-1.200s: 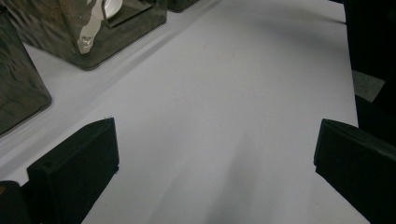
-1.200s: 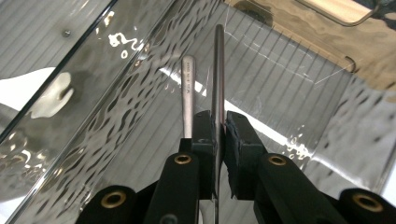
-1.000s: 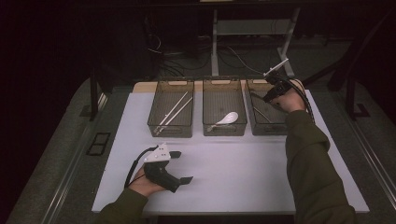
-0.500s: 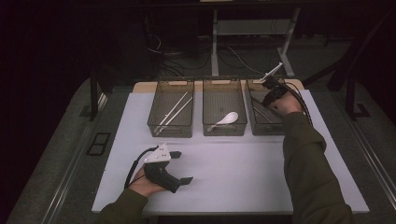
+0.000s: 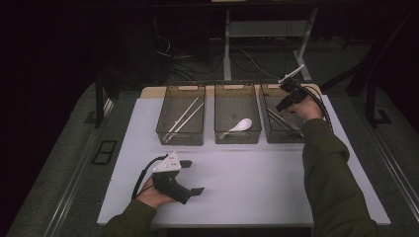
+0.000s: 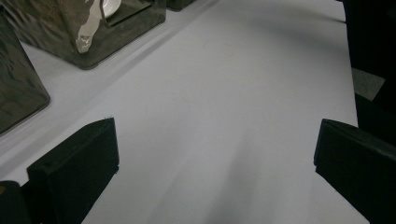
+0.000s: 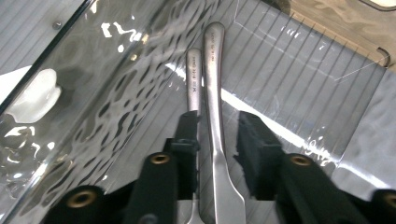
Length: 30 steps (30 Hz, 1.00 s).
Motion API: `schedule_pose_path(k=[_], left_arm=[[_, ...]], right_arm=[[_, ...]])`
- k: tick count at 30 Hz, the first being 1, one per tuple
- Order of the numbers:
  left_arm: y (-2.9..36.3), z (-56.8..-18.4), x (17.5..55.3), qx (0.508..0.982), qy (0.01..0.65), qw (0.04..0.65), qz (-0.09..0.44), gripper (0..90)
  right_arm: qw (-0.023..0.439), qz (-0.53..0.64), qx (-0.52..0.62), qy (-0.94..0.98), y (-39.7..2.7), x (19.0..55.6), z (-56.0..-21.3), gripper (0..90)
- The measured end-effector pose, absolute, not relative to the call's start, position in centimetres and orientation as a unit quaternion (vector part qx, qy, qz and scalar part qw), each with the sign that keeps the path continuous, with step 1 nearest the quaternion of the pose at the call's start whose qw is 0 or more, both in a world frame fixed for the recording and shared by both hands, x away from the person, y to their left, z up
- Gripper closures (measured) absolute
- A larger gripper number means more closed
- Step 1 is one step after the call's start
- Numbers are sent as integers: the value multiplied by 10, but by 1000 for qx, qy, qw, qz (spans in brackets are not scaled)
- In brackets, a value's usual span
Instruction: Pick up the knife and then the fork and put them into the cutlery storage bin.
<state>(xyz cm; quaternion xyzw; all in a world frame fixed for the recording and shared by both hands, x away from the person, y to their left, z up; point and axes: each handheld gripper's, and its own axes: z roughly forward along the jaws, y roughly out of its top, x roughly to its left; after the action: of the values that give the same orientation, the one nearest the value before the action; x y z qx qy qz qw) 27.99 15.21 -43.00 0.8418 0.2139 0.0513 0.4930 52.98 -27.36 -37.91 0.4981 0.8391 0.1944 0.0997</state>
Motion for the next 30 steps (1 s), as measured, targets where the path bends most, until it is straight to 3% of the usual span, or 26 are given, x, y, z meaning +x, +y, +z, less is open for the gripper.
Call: schedule_pose_path(k=[11,30], left_arm=[[152,-430,280,842,216,493,51,0],[152,-431,282,841,222,490,49,0]], right_arm=[[101,259,504,818,-289,513,-366,467],[124,328,488,799,-306,472,-360,354]])
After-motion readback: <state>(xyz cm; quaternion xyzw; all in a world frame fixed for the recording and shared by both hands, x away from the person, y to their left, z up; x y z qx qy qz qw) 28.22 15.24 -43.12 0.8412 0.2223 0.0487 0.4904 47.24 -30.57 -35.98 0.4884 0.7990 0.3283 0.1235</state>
